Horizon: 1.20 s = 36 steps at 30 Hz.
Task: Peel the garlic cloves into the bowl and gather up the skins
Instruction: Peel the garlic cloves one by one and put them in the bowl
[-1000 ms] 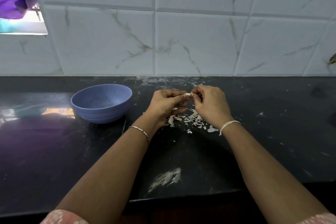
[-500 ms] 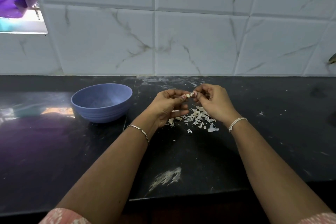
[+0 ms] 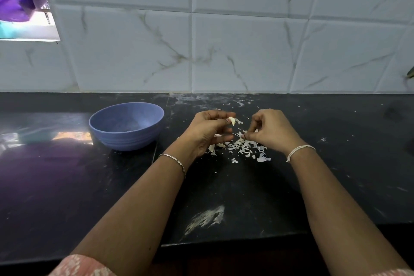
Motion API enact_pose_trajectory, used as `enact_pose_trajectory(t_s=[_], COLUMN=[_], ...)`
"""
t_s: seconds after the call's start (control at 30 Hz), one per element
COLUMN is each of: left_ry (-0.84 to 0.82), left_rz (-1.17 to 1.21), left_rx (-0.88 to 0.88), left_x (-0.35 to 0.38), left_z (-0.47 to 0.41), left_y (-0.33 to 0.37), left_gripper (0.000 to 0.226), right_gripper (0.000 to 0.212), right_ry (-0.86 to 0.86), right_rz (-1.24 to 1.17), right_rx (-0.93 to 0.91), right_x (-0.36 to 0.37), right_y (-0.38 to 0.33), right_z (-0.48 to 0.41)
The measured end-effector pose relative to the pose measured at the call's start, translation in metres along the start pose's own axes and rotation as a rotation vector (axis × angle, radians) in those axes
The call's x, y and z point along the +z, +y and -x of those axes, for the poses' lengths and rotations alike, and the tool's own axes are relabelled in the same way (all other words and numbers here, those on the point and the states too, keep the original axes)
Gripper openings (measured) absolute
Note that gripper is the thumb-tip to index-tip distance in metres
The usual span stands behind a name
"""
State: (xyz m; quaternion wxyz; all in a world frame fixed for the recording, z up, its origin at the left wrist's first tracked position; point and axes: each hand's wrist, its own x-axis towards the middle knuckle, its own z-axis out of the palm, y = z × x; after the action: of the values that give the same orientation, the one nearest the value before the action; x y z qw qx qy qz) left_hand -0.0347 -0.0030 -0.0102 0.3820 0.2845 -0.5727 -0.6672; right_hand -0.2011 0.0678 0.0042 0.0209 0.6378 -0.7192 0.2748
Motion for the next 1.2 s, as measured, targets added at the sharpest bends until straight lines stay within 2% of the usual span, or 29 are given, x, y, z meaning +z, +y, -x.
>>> enact_pose_trajectory(t_s=[0.1, 0.3, 0.5, 0.7, 0.9, 1.2], left_ry=[0.005, 0.072, 0.095, 0.035, 0.132, 0.078], left_rz=[-0.034, -0.07, -0.072, -0.167, -0.252, -0.098], left_rx=[0.02, 0.06, 0.083, 0.139, 0.188, 0.121], left_x=[0.001, 0.003, 0.005, 0.005, 0.005, 0.007], left_z=[0.0, -0.003, -0.004, -0.002, -0.006, 0.001], left_y=[-0.001, -0.004, -0.006, -0.008, -0.009, -0.003], left_gripper=[0.014, 0.016, 0.007, 0.026, 0.022, 0.017], right_gripper=[0.025, 0.009, 0.008, 0.005, 0.002, 0.002], right_ry=[0.047, 0.02, 0.118, 0.185, 0.22, 0.282], right_rz=[-0.073, -0.504, -0.397, -0.433, -0.317, -0.154], right_rx=[0.008, 0.031, 0.038, 0.066, -0.008, -0.17], right_x=[0.001, 0.004, 0.013, 0.013, 0.014, 0.011], right_y=[0.0, -0.008, -0.013, -0.01, -0.013, -0.016], right_z=[0.0, -0.001, -0.003, -0.004, -0.001, 0.004])
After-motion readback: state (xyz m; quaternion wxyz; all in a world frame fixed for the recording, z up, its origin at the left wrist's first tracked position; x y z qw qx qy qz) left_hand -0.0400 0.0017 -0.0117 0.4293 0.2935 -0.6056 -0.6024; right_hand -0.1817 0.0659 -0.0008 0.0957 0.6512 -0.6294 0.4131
